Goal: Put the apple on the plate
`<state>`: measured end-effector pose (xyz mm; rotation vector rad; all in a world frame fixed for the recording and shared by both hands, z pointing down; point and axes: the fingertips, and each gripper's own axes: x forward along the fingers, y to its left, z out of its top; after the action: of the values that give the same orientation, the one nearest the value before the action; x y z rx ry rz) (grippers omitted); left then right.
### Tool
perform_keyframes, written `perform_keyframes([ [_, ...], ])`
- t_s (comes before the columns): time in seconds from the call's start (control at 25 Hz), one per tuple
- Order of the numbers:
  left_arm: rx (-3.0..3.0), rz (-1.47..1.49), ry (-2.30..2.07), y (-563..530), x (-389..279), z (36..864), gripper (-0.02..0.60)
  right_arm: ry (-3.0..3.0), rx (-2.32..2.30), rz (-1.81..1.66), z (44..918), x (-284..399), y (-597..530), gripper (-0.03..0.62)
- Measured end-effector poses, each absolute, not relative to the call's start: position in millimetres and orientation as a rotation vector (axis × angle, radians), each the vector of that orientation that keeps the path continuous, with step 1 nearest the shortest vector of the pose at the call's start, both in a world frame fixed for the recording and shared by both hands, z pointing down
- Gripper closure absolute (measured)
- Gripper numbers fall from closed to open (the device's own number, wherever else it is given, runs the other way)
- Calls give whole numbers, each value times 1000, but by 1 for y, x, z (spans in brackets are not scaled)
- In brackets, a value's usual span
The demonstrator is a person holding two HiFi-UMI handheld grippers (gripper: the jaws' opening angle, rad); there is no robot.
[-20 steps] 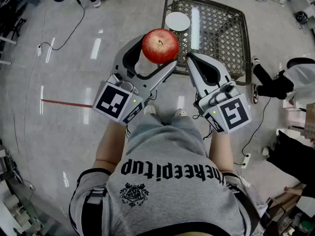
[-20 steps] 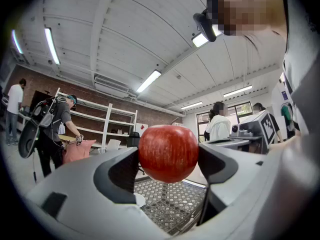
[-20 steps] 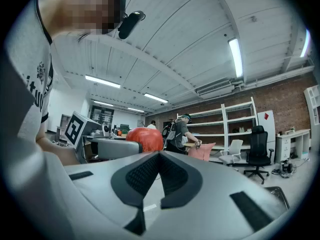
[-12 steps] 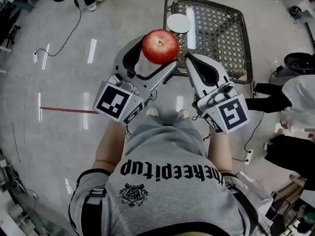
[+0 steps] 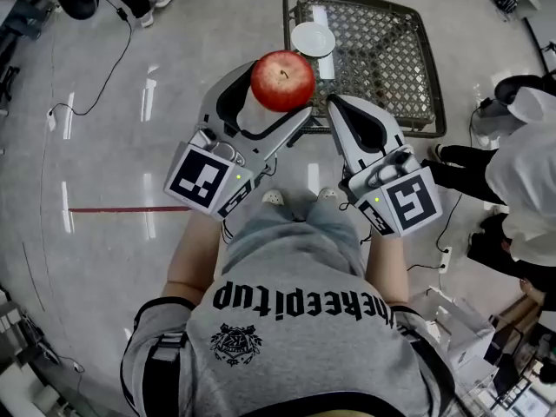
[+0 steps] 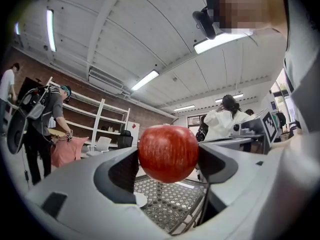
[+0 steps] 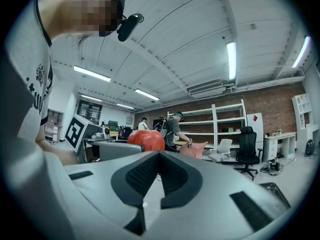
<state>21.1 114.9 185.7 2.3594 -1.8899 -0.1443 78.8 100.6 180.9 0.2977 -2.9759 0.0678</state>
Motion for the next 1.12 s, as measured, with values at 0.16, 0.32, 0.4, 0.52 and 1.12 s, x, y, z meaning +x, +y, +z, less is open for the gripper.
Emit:
perform_keyframes([
  [0.16,2370,-167,-1845,111,22,192,173,-2951,342,75,185,82,101,592],
  [0.32,2380,-183,-1826,106,26,192,173,-2941,357,86,188,87,96,592],
  [0.4,2377,-186,-1823,100,27,194,173,-2938,352,91,189,88,92,592],
  [0.52,2357,-192,-1833,92,22,197,173,-2938,332,95,194,85,85,592],
  [1.12,2278,-179,-1932,42,-22,204,173,-2982,192,115,198,35,24,592],
])
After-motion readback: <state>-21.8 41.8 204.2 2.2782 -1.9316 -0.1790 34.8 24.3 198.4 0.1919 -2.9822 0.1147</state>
